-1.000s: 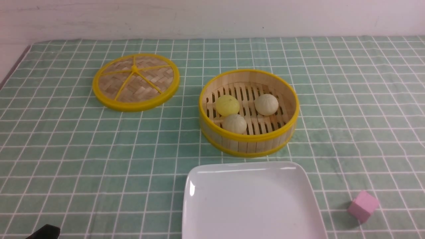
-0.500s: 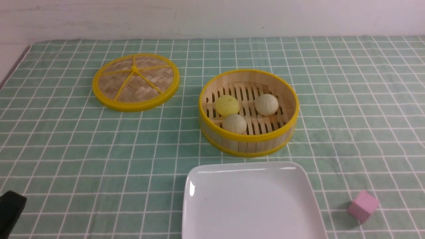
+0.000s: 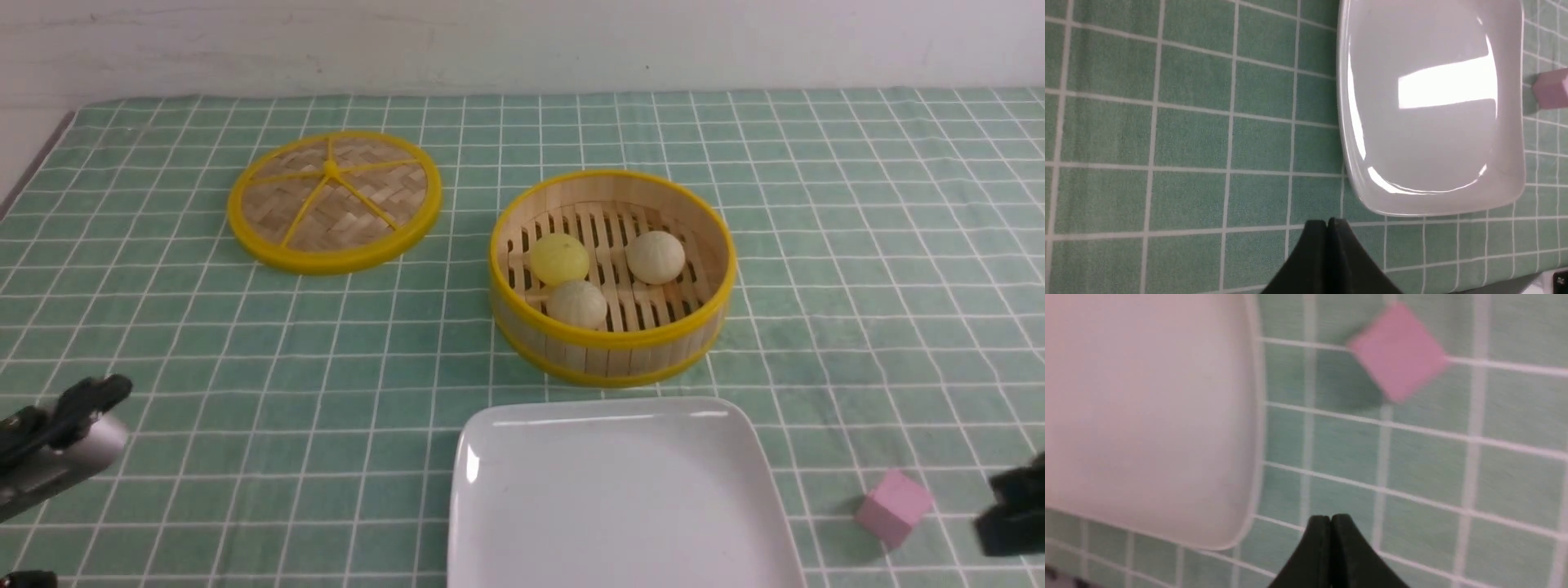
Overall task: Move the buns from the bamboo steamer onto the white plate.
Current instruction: 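Reach toward a bun in the bamboo steamer with the right gripper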
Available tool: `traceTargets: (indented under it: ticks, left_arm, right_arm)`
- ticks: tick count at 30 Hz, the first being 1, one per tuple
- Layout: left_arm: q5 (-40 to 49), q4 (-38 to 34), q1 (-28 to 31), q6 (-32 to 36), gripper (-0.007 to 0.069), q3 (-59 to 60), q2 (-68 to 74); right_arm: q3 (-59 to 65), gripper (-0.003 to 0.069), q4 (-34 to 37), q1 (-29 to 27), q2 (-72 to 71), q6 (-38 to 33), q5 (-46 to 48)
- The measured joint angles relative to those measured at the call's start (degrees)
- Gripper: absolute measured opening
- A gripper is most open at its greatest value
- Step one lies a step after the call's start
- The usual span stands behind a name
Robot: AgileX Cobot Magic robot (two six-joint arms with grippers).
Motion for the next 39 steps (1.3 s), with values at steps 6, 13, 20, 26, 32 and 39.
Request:
traceTargets:
  ticks: [6,13,20,26,32,39]
  left_arm:
    - [-2.93,-0.06,0.0,0.35,0.0006,-0.06,3.14]
    - [-5.22,-0.06,0.0,0.35,0.0014,-0.06,3.22]
    - [-6.15,-0.06,0.0,0.35,0.0027,-0.06,3.22]
    - [-6.17,-0.06,0.0,0.35,0.0035,-0.06,3.22]
    - [-6.27,-0.06,0.0,0.35,0.0042,-0.06,3.22]
    - [-6.46,-0.06,0.0,0.35,0.0048,-0.06,3.22]
  right_arm:
    - [-12.97,0.0011,4.07,8.29,14.3,-5.78,-0.42]
    - [-31.68,0.009,-9.53,15.23,29.13,0.26,-4.17]
    - [-48.31,0.026,-19.87,16.63,42.89,7.54,-10.63]
    - [-55.11,0.0308,-21.91,16.63,51.25,10.55,-18.24]
    - [-55.45,0.0253,-22.16,16.63,57.02,10.77,-20.27]
    - [-55.95,0.0016,-21.9,16.63,54.88,12.0,-18.76]
